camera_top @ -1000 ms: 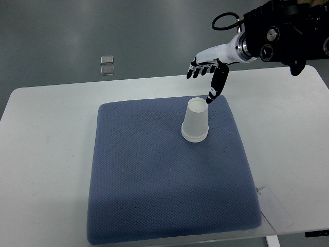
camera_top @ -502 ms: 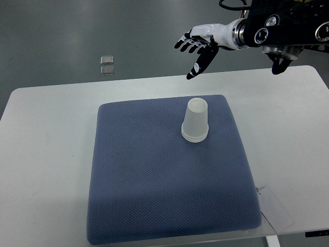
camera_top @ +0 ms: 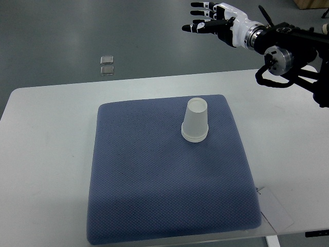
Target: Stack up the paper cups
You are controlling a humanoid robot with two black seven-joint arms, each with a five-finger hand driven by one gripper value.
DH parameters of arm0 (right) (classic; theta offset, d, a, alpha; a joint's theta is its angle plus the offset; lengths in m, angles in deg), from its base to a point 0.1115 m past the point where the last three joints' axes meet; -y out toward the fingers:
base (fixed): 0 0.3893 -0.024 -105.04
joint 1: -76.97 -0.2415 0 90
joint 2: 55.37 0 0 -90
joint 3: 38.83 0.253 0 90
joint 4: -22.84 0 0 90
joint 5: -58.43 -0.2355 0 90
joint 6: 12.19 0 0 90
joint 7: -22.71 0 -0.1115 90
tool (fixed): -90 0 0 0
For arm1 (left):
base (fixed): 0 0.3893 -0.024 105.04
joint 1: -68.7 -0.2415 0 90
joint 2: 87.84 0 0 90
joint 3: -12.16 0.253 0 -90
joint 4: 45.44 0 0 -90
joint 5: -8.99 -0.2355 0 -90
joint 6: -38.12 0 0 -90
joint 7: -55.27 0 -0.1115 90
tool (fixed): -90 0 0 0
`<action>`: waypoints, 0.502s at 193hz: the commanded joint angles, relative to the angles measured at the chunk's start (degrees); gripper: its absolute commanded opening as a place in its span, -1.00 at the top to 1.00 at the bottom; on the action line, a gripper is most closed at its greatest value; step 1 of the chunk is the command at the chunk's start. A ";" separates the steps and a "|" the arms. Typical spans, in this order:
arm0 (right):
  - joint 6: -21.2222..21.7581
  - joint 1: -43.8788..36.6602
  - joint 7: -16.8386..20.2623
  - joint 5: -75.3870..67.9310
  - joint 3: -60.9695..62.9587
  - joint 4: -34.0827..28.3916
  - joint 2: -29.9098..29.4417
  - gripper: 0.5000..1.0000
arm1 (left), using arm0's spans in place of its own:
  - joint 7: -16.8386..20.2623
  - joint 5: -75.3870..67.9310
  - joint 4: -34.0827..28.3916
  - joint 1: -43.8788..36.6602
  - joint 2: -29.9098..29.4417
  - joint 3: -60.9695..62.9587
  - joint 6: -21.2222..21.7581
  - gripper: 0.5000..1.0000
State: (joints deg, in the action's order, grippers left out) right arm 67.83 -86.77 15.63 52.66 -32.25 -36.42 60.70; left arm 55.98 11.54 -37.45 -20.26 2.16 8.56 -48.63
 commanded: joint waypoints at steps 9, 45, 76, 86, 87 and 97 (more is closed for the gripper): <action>-0.13 8.97 -2.14 -0.03 10.82 3.02 -1.73 -0.57 | 0.00 0.00 0.00 0.01 0.00 0.00 0.00 -1.00; 0.57 17.31 -2.84 0.06 21.45 6.00 -7.00 -0.58 | 0.00 0.00 0.00 0.01 0.00 0.00 0.00 -1.00; 6.11 23.38 -3.90 0.06 29.72 9.70 -10.78 -0.58 | 0.00 0.00 0.00 0.01 0.00 0.00 0.00 -1.00; 8.39 25.05 -4.51 0.06 32.00 11.45 -11.75 -0.58 | 0.00 0.00 0.00 0.01 0.00 0.00 0.00 -1.00; 8.92 25.40 -4.60 0.06 32.44 11.89 -11.92 -0.57 | 0.00 0.00 0.00 0.01 0.00 0.00 0.00 -1.00; 11.29 26.99 -5.57 0.06 34.29 13.74 -12.63 -0.58 | 0.00 0.00 0.00 -0.08 0.00 0.00 0.00 -1.00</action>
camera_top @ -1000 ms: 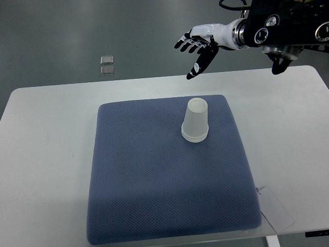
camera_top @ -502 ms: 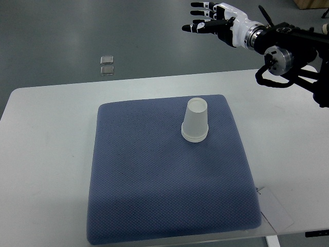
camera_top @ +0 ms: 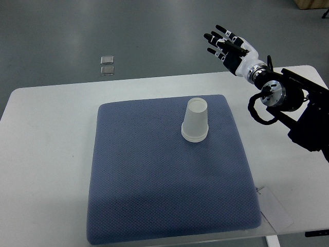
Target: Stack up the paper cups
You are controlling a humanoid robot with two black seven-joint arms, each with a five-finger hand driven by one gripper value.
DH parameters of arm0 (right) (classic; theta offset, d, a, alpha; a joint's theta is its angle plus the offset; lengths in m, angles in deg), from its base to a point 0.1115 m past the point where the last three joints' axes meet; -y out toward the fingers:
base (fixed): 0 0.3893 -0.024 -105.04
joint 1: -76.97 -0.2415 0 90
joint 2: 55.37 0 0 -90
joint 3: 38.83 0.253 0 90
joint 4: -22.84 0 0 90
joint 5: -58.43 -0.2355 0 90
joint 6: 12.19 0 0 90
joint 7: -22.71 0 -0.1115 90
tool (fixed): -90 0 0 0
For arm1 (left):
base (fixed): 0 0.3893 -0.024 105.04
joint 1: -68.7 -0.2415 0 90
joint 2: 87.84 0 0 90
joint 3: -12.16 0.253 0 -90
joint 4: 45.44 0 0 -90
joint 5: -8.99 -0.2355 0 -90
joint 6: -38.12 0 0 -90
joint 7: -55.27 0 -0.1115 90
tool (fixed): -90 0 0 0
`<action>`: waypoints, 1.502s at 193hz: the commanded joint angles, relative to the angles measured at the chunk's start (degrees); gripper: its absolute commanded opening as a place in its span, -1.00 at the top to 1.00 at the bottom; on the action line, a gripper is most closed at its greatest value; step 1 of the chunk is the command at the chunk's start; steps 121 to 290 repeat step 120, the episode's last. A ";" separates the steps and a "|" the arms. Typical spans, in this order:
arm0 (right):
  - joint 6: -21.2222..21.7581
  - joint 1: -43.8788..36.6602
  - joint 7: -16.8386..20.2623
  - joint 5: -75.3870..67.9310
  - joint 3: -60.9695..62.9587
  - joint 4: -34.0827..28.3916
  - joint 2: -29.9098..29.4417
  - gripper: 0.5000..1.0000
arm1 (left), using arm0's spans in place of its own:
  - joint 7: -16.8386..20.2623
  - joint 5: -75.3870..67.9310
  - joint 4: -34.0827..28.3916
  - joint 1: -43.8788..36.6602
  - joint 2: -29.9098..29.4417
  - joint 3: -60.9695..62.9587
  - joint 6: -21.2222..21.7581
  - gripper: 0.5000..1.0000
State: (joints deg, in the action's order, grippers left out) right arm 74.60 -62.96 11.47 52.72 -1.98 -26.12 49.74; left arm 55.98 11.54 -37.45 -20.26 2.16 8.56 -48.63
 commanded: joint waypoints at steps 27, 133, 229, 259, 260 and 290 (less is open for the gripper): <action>10.41 5.46 -2.64 -0.09 6.75 8.18 -3.60 -0.58 | -0.01 0.00 0.00 0.01 0.00 0.00 0.00 -1.00; 15.16 6.34 -2.99 0.00 7.63 11.26 -4.39 -0.58 | -0.01 0.00 0.00 0.01 0.00 0.00 0.00 -1.00; 15.16 6.34 -2.99 0.00 7.63 11.26 -4.39 -0.58 | -0.01 0.00 0.00 0.01 0.00 0.00 0.00 -1.00; 15.16 6.34 -2.99 0.00 7.63 11.26 -4.39 -0.58 | -0.01 0.00 0.00 0.01 0.00 0.00 0.00 -1.00; 15.16 6.34 -2.99 0.00 7.63 11.26 -4.39 -0.58 | -0.01 0.00 0.00 0.01 0.00 0.00 0.00 -1.00; 15.16 6.34 -2.99 0.00 7.63 11.26 -4.39 -0.58 | -0.01 0.00 0.00 0.01 0.00 0.00 0.00 -1.00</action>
